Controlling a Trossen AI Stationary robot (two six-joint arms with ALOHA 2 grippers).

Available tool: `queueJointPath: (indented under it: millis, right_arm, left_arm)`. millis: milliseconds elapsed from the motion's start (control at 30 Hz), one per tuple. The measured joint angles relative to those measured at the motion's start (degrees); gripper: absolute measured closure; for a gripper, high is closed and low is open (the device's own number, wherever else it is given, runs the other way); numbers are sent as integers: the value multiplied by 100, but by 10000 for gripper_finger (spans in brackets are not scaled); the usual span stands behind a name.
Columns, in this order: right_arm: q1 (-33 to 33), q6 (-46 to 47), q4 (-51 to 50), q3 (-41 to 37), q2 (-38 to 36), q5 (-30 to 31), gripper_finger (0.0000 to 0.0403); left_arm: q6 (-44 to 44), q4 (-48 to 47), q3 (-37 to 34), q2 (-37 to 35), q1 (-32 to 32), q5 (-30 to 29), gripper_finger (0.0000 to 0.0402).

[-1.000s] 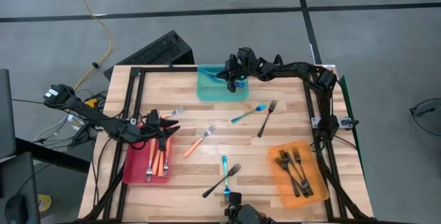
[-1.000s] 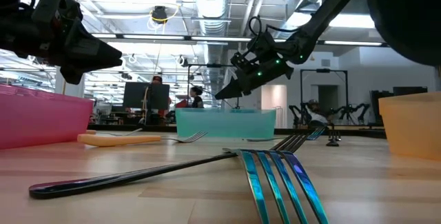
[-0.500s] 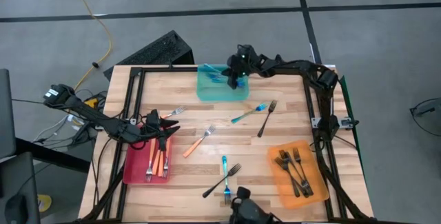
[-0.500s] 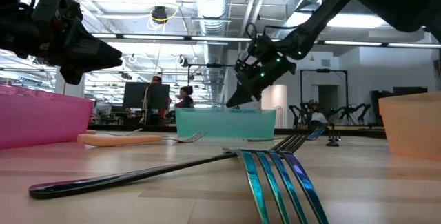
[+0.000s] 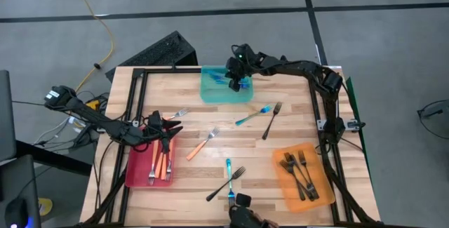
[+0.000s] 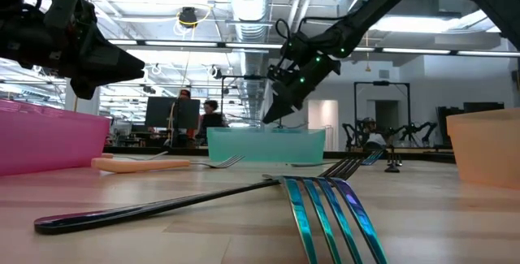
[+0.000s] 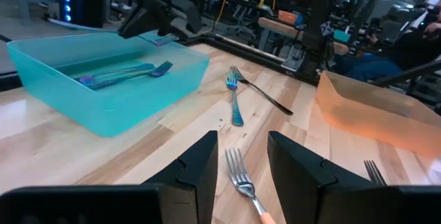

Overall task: Sort silverware by color (type)
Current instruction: Put the blue fork into the blue bin

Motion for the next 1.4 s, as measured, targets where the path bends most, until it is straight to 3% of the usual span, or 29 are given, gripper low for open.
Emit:
queueJointPath:
  millis: [233,433,1067,1400]
  right_arm:
    - [120,124,-102,-37,155,439,369]
    - [125,133,-671,20,460,433,369]
    - [40,85,-948,43,570,-220,369]
    - [40,85,-932,43,570,-212,368]
  left_arm:
    - [-6,-2,0,-1,0,0,290]
    - [-55,-2,0,-1,0,0,290]
    - [-103,-101,0,0,0,-2,290]
    - [-107,-96,0,0,0,-2,290]
